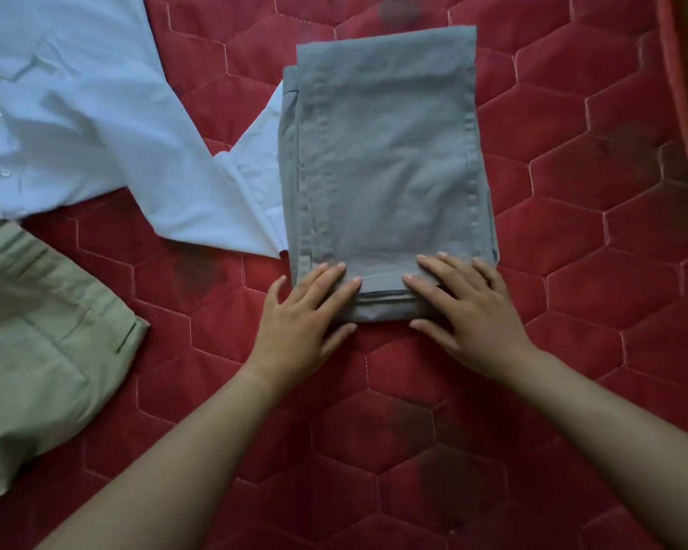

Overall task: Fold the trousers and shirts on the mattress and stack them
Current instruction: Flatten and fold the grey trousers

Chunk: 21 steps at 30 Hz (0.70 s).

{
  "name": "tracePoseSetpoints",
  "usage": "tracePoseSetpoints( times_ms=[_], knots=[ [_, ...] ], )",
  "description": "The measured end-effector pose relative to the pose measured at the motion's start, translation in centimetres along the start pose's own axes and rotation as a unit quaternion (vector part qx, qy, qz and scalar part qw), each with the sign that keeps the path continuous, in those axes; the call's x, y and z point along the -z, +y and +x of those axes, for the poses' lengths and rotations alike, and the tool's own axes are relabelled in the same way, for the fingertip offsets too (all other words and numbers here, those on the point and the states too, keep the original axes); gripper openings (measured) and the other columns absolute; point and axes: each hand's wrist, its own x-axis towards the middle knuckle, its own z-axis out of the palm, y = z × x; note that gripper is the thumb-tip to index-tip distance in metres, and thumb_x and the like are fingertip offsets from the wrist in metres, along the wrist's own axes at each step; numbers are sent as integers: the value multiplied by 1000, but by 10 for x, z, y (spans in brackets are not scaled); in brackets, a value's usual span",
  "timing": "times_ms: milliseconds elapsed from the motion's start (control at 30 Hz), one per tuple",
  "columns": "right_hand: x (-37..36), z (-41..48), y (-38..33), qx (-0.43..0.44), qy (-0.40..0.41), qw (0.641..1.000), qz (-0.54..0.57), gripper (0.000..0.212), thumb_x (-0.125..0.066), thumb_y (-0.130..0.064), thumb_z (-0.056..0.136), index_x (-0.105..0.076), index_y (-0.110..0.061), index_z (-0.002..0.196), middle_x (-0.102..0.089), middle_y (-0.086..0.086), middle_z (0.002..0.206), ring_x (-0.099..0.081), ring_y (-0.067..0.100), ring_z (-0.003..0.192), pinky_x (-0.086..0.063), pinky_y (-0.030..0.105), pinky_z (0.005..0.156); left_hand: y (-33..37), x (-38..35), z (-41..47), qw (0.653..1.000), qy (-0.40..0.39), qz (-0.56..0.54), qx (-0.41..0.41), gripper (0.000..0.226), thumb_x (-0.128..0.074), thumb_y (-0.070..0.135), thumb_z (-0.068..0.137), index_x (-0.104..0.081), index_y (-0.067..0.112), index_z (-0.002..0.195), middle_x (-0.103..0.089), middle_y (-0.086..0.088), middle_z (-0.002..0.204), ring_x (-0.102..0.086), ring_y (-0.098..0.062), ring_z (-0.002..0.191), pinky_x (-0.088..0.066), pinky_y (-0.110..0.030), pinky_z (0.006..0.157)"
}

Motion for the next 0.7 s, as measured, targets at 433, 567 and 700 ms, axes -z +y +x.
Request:
tracePoseSetpoints(
  times_ms=[433,567,700],
  knots=[
    [74,-16,-23,-56,30,990,128,22,-60,-20,85,-68,-10,103,-68,7,90,-64,30,84,-43,35,71,32,82,-6,991,80,-106,21,15,-60,23,87,-68,13,95,-69,-4,86,-64,-30,74,-45,-32,54],
    [152,-50,-31,-50,-73,976,200,21,-57,-35,86,-68,-20,97,-66,-4,78,-62,19,72,-43,32,59,57,142,-35,989,56,-129,-43,28,-46,37,86,-66,18,84,-66,2,67,-63,-24,60,-35,-24,47],
    [193,-12,-24,-47,67,991,110,21,-73,-28,79,-71,-12,93,-71,6,85,-67,28,76,-49,37,67,47,175,-5,986,90,-139,9,27,-48,39,88,-64,18,82,-64,-5,62,-62,-32,60,-36,-27,50]
  ],
)
